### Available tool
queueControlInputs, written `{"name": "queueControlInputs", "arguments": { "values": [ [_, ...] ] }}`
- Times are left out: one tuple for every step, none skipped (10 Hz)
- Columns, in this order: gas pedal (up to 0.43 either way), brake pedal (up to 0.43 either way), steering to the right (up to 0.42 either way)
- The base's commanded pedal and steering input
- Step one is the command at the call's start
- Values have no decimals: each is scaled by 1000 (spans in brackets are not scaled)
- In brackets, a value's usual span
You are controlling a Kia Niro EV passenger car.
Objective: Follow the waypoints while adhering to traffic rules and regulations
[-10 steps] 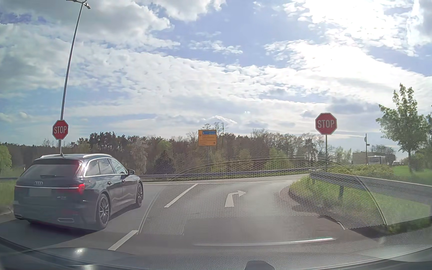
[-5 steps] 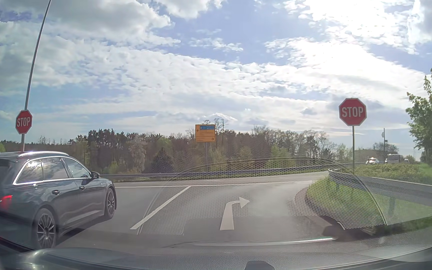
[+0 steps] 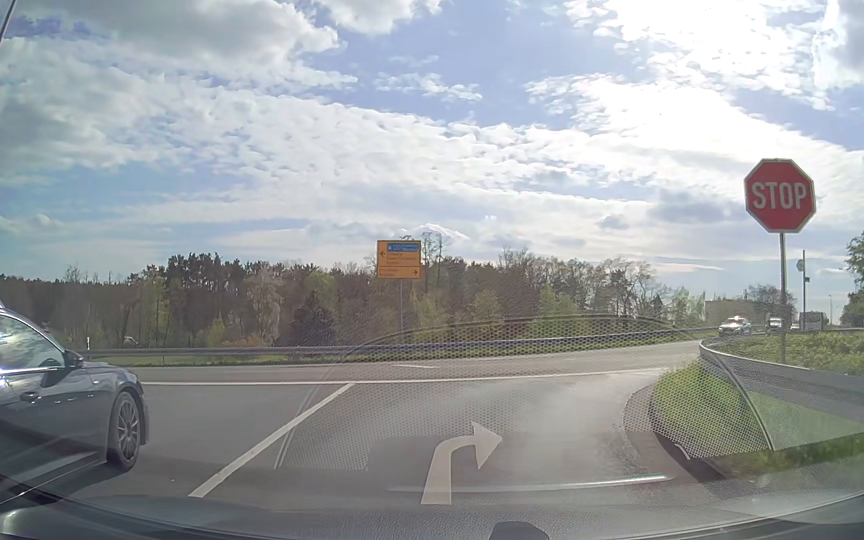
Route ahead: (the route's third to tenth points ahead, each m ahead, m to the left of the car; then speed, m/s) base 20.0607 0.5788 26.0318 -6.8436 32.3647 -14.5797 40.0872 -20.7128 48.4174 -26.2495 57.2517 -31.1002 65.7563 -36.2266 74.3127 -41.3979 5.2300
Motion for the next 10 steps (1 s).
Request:
{"name": "queueControlInputs", "arguments": {
  "values": [
    [0,146,35],
    [0,152,43],
    [0,152,51],
    [0,159,58],
    [0,165,66],
    [0,165,74],
    [0,165,83],
    [0,171,89],
    [0,171,96],
    [0,177,104]
  ]
}}
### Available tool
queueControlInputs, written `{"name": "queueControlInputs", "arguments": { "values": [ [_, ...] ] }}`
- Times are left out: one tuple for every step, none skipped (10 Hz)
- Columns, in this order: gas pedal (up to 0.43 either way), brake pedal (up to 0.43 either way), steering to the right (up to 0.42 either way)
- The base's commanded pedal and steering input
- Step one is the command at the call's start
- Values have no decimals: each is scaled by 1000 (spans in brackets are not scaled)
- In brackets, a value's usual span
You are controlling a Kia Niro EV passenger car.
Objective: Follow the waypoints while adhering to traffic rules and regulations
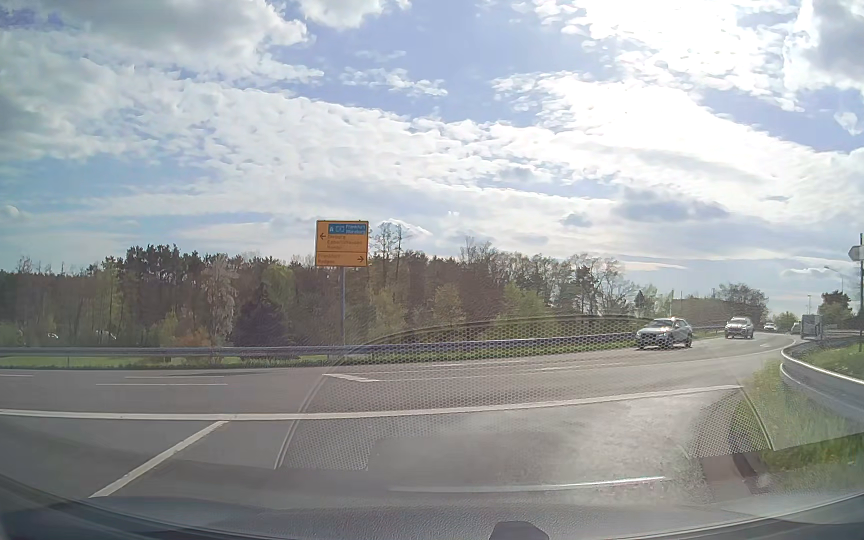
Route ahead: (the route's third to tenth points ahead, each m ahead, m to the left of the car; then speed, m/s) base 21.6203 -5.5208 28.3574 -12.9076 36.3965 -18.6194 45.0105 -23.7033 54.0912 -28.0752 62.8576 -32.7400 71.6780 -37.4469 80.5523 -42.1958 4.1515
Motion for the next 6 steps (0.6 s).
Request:
{"name": "queueControlInputs", "arguments": {
  "values": [
    [0,183,112],
    [0,195,118],
    [0,195,126],
    [0,201,132],
    [0,201,134],
    [0,207,137]
  ]
}}
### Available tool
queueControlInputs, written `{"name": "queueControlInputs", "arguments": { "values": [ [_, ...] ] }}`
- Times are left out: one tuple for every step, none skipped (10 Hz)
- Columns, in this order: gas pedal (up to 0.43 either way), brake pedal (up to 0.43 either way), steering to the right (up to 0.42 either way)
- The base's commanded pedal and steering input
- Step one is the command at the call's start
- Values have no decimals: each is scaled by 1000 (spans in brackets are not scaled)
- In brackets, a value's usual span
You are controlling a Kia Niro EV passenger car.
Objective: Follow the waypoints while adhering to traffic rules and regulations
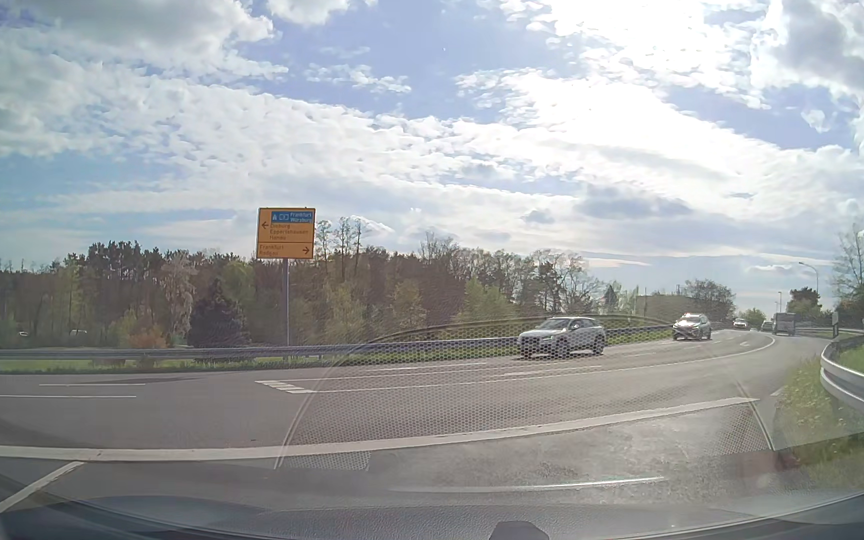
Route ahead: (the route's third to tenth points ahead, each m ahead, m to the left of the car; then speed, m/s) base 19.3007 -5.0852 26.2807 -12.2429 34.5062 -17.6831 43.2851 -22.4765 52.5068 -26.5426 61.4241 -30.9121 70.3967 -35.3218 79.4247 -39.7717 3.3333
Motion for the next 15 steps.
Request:
{"name": "queueControlInputs", "arguments": {
  "values": [
    [0,207,138],
    [0,207,138],
    [0,207,138],
    [0,213,139],
    [0,213,141],
    [0,213,143],
    [0,213,144],
    [0,220,144],
    [0,220,144],
    [0,220,144],
    [0,220,143],
    [0,226,141],
    [0,220,141],
    [0,220,140],
    [0,220,140]
  ]
}}
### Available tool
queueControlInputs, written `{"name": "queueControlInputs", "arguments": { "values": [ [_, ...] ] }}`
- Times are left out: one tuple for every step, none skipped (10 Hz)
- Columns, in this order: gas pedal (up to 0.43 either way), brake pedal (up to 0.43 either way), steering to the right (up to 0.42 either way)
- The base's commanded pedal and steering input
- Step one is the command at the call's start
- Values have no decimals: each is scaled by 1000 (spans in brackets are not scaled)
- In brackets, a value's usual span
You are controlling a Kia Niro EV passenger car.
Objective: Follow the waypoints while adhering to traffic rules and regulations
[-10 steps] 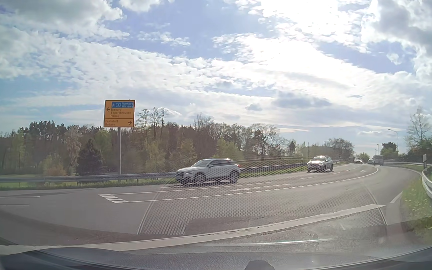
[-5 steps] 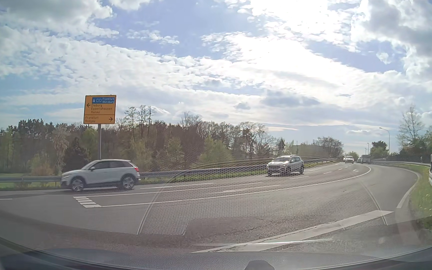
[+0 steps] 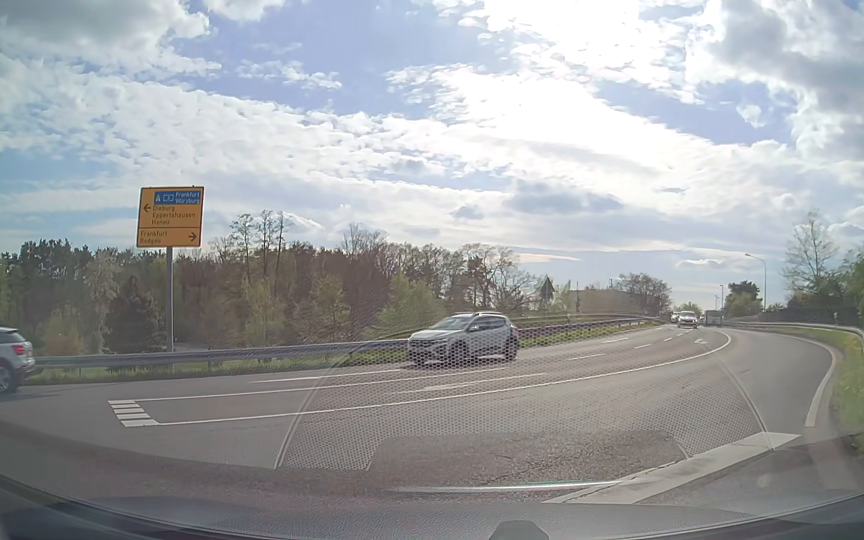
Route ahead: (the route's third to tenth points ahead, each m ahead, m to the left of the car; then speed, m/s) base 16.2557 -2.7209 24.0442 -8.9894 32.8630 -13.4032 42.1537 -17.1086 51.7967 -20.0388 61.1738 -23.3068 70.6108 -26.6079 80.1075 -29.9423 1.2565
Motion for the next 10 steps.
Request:
{"name": "queueControlInputs", "arguments": {
  "values": [
    [0,220,140],
    [0,226,140],
    [0,232,139],
    [0,232,140],
    [0,232,140],
    [0,232,140],
    [0,226,140],
    [0,226,140],
    [0,213,140],
    [0,213,141]
  ]
}}
